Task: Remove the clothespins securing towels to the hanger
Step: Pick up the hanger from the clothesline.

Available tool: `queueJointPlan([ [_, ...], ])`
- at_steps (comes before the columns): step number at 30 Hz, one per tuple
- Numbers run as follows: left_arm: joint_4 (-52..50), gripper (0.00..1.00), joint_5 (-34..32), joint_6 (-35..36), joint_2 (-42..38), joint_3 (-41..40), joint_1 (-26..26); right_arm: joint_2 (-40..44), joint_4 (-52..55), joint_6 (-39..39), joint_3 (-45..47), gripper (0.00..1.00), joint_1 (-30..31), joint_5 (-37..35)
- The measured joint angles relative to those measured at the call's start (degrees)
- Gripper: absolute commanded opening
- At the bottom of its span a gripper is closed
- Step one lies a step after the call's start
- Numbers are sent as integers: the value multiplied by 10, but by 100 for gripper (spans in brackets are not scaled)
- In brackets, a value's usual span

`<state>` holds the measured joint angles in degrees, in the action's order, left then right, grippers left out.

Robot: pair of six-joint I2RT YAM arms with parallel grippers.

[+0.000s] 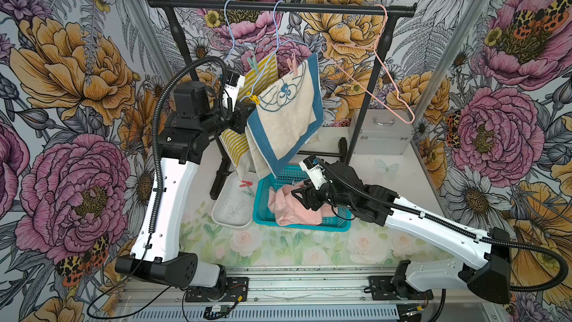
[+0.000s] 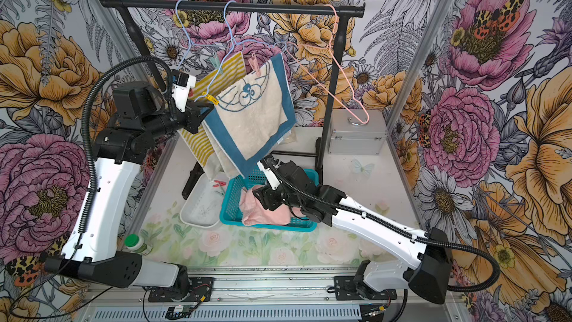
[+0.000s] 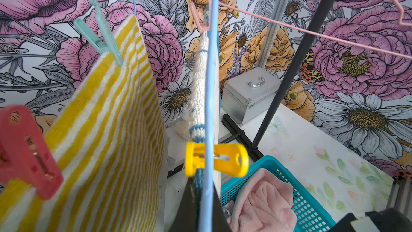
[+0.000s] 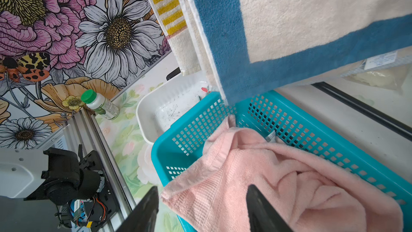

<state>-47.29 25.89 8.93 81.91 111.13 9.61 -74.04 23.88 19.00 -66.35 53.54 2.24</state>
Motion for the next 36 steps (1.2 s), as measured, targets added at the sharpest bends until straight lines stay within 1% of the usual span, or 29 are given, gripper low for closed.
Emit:
queueJointPlan([
  [6, -10, 0, 0, 0, 14, 54, 1, 1, 0, -3, -9, 63, -4, -1],
  [13, -10, 0, 0, 0, 14, 72, 1, 18, 0, -9, -25, 62, -8, -9],
  [19, -19, 0, 3, 1, 3, 66, -3, 23, 3, -19, -48, 62, -18, -13],
  [24, -25, 0, 17, 3, -38, 36, -8, 32, 7, -22, -61, 62, -36, -13],
  [33, -27, 0, 50, 6, -91, 26, -9, 33, 7, -21, -70, 62, -55, -9],
  [36, -27, 0, 63, 10, -106, 4, -9, 35, 8, -21, -70, 62, -62, -8],
])
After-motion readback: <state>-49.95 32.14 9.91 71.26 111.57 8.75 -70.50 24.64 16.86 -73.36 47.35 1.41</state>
